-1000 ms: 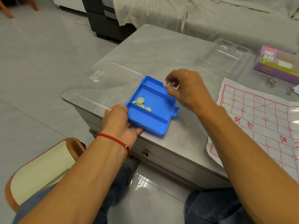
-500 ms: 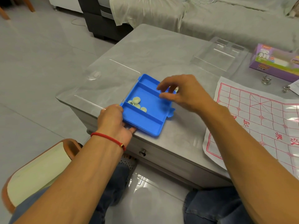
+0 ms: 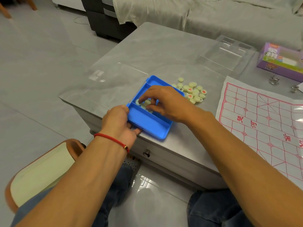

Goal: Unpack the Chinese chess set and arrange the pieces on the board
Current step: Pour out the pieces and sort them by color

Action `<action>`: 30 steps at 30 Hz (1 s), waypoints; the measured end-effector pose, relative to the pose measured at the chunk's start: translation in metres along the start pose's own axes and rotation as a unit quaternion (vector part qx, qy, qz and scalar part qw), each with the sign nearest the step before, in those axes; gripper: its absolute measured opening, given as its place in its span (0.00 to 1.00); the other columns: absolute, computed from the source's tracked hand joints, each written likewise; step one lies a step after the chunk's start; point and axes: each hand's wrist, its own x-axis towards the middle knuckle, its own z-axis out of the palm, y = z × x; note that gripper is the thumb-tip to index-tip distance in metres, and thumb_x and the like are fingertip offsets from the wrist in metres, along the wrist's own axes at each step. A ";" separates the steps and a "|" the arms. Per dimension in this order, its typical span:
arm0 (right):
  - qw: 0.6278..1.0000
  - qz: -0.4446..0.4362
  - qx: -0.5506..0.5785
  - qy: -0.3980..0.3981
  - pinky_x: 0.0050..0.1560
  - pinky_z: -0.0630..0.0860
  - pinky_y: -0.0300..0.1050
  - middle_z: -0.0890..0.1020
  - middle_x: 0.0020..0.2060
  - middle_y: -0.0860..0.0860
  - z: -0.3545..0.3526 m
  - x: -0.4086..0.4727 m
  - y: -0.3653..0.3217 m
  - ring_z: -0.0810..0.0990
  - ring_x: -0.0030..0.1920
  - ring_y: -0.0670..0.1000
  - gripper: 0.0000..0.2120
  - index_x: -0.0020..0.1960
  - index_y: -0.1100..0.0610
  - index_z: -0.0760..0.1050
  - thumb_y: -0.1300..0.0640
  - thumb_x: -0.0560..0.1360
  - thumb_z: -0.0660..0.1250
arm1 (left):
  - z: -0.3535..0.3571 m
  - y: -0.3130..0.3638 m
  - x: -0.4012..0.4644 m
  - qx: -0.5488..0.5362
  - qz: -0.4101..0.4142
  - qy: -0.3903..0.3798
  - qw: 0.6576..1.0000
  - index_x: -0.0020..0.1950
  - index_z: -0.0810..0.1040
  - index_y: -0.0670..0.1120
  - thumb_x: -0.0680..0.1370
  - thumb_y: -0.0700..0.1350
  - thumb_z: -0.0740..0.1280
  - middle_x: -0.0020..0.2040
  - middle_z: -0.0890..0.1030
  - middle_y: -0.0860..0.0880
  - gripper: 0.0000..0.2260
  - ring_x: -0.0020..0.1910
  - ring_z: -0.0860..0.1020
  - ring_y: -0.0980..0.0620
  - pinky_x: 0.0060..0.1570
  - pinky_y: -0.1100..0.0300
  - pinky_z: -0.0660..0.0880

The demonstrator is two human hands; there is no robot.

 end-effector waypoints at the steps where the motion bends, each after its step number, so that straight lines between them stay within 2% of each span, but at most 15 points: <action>1: 1.000 0.002 0.000 0.002 0.44 0.68 0.33 0.74 0.44 0.39 -0.001 -0.001 0.002 0.74 0.40 0.42 0.11 0.59 0.52 0.81 0.59 0.77 0.70 | 0.000 0.000 0.000 -0.001 -0.001 -0.001 1.000 0.52 0.74 0.43 0.80 0.35 0.57 0.50 0.79 0.41 0.08 0.50 0.80 0.42 0.42 0.43 0.78; 4: 1.000 0.008 -0.006 0.003 0.46 0.71 0.38 0.80 0.50 0.48 -0.003 -0.003 0.006 0.77 0.42 0.45 0.12 0.60 0.53 0.81 0.60 0.78 0.69 | 0.001 0.001 -0.001 -0.003 -0.005 0.000 1.000 0.51 0.74 0.43 0.80 0.35 0.57 0.48 0.80 0.42 0.08 0.49 0.80 0.43 0.41 0.43 0.78; 7: 1.000 0.010 -0.020 0.015 0.47 0.69 0.37 0.81 0.52 0.51 -0.004 -0.006 0.010 0.77 0.45 0.47 0.11 0.60 0.55 0.81 0.60 0.79 0.67 | 0.001 0.001 -0.001 -0.002 -0.005 0.002 1.000 0.51 0.75 0.44 0.80 0.35 0.57 0.49 0.80 0.42 0.08 0.49 0.81 0.43 0.41 0.43 0.78; 11: 0.998 0.021 -0.047 0.020 0.47 0.71 0.42 0.81 0.51 0.52 -0.005 -0.007 0.016 0.72 0.43 0.45 0.12 0.61 0.54 0.81 0.60 0.78 0.67 | 0.002 0.001 -0.001 -0.001 -0.007 0.007 1.000 0.54 0.74 0.43 0.80 0.36 0.57 0.50 0.80 0.41 0.08 0.49 0.81 0.43 0.42 0.43 0.79; 17: 0.996 0.026 -0.070 0.038 0.47 0.76 0.49 0.81 0.48 0.50 -0.005 -0.008 0.017 0.73 0.41 0.45 0.11 0.59 0.56 0.79 0.60 0.76 0.68 | 0.002 0.001 0.000 -0.001 -0.010 0.015 1.000 0.59 0.74 0.43 0.80 0.36 0.58 0.51 0.81 0.42 0.10 0.49 0.81 0.43 0.38 0.45 0.78; 20: 0.991 0.040 -0.045 0.117 0.46 0.77 0.49 0.82 0.46 0.49 -0.018 -0.009 0.018 0.78 0.38 0.48 0.10 0.56 0.56 0.79 0.59 0.75 0.68 | 0.001 0.001 -0.001 -0.005 -0.011 0.015 1.000 0.60 0.74 0.43 0.80 0.36 0.57 0.50 0.82 0.42 0.11 0.48 0.82 0.43 0.38 0.46 0.79; 23: 0.972 0.124 -0.046 0.194 0.48 0.77 0.50 0.82 0.45 0.48 -0.039 -0.016 0.035 0.80 0.40 0.50 0.09 0.54 0.54 0.79 0.57 0.74 0.70 | 0.000 0.003 -0.001 -0.006 -0.008 0.020 1.000 0.59 0.74 0.43 0.80 0.36 0.57 0.49 0.82 0.42 0.11 0.47 0.82 0.44 0.37 0.46 0.79; 26: 0.958 0.212 -0.076 0.176 0.51 0.78 0.54 0.83 0.46 0.48 -0.046 -0.030 0.060 0.80 0.45 0.52 0.10 0.54 0.53 0.80 0.57 0.74 0.71 | 0.000 0.004 -0.001 -0.011 -0.002 0.020 1.000 0.58 0.75 0.43 0.80 0.36 0.57 0.49 0.83 0.42 0.11 0.47 0.83 0.43 0.39 0.45 0.80; 30: 0.962 0.227 -0.100 0.114 0.52 0.77 0.55 0.82 0.50 0.51 -0.040 -0.037 0.068 0.80 0.49 0.54 0.12 0.59 0.53 0.79 0.57 0.76 0.70 | 0.001 0.004 -0.001 -0.011 0.001 0.020 1.000 0.56 0.75 0.43 0.80 0.36 0.57 0.47 0.83 0.43 0.09 0.45 0.83 0.44 0.36 0.47 0.80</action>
